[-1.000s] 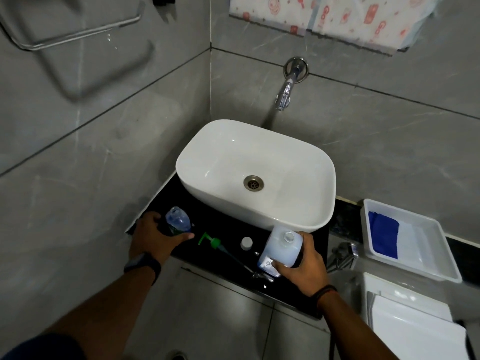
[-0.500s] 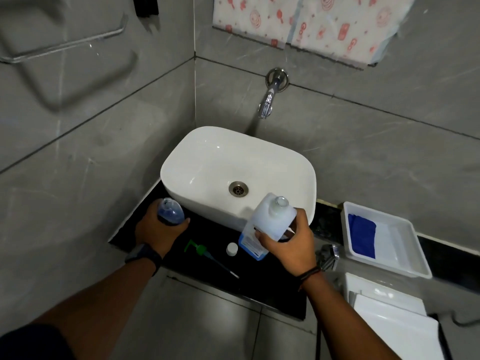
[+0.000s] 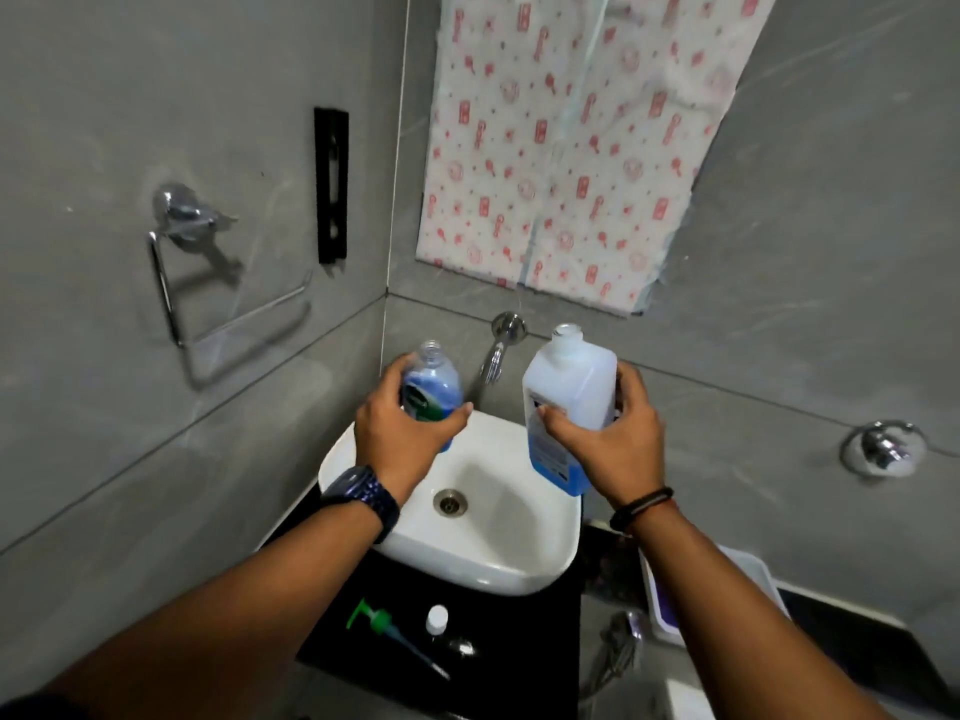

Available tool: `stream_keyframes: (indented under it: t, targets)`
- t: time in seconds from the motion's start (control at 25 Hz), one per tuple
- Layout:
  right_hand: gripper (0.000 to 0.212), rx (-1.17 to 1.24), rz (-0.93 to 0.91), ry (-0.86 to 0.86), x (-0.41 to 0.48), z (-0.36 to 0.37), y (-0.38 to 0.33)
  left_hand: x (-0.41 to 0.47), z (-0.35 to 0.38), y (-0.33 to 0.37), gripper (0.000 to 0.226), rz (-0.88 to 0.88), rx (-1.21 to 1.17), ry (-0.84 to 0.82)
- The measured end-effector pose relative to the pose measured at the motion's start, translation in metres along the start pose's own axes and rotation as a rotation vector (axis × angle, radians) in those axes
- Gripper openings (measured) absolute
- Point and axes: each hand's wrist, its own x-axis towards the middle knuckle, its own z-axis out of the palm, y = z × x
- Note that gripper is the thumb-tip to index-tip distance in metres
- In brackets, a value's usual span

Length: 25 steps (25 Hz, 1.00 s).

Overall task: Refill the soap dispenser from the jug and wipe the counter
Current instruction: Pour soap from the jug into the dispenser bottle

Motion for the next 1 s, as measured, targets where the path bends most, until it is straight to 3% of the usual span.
stream_keyframes:
  t: [0.4, 0.68, 1.0]
  targets:
    - [0.064, -0.519, -0.279, -0.013, 0.047, -0.082, -0.09, -0.013, 0.033, 0.106, 0.068, 0.097, -0.027, -0.094]
    - [0.062, -0.815, -0.442, -0.093, 0.051, -0.112, -0.116, -0.028, 0.039, 0.133, 0.074, 0.154, 0.006, -0.132]
    - [0.065, -1.005, -0.482, -0.148, 0.053, -0.128, -0.128, -0.034, 0.036, 0.145, 0.077, 0.134, 0.012, -0.149]
